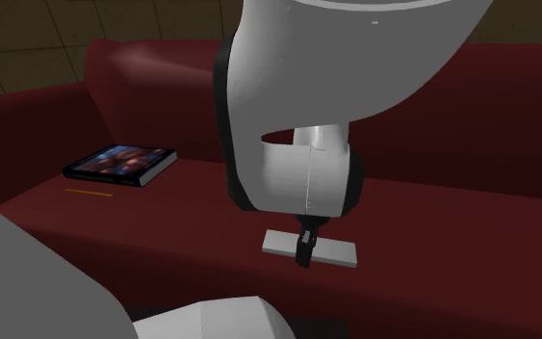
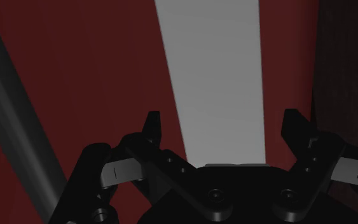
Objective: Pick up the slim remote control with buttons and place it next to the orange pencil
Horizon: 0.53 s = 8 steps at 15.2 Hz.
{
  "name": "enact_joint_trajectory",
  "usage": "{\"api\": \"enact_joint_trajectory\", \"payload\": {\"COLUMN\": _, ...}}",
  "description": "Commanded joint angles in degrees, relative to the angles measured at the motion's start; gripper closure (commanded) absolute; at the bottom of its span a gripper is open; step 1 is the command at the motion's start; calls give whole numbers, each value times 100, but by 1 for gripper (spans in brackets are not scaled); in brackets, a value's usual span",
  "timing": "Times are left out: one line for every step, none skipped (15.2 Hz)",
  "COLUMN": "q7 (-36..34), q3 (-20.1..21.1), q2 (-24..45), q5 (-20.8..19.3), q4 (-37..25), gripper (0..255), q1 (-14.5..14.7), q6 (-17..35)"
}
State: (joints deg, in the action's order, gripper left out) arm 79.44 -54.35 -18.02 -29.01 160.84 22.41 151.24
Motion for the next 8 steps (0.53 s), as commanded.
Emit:
{"api": "enact_joint_trajectory", "payload": {"q7": 14, "q3": -18, "q2": 21, "q5": 11, "q4": -3, "gripper": 0, "q1": 13, "q6": 21}}
{"api": "enact_joint_trajectory", "payload": {"q7": 14, "q3": -18, "q2": 21, "q5": 12, "q4": -3, "gripper": 0, "q1": 13, "q6": 21}}
{"api": "enact_joint_trajectory", "payload": {"q7": 14, "q3": -18, "q2": 21, "q5": 12, "q4": -3, "gripper": 0, "q1": 13, "q6": 21}}
{"api": "enact_joint_trajectory", "payload": {"q7": 14, "q3": -18, "q2": 21, "q5": 12, "q4": -3, "gripper": 0, "q1": 13, "q6": 21}}
{"api": "enact_joint_trajectory", "payload": {"q7": 12, "q3": -16, "q2": 19, "q5": 10, "q4": -2, "gripper": 0, "q1": 11, "q6": 20}}
{"api": "enact_joint_trajectory", "payload": {"q7": 12, "q3": -16, "q2": 19, "q5": 10, "q4": -2, "gripper": 255, "q1": 11, "q6": 20}}
{"api": "enact_joint_trajectory", "payload": {"q7": 12, "q3": -16, "q2": 19, "q5": 10, "q4": -2, "gripper": 255, "q1": 11, "q6": 20}}
{"api": "enact_joint_trajectory", "payload": {"q7": 14, "q3": -18, "q2": 20, "q5": 11, "q4": -3, "gripper": 255, "q1": 12, "q6": 20}}
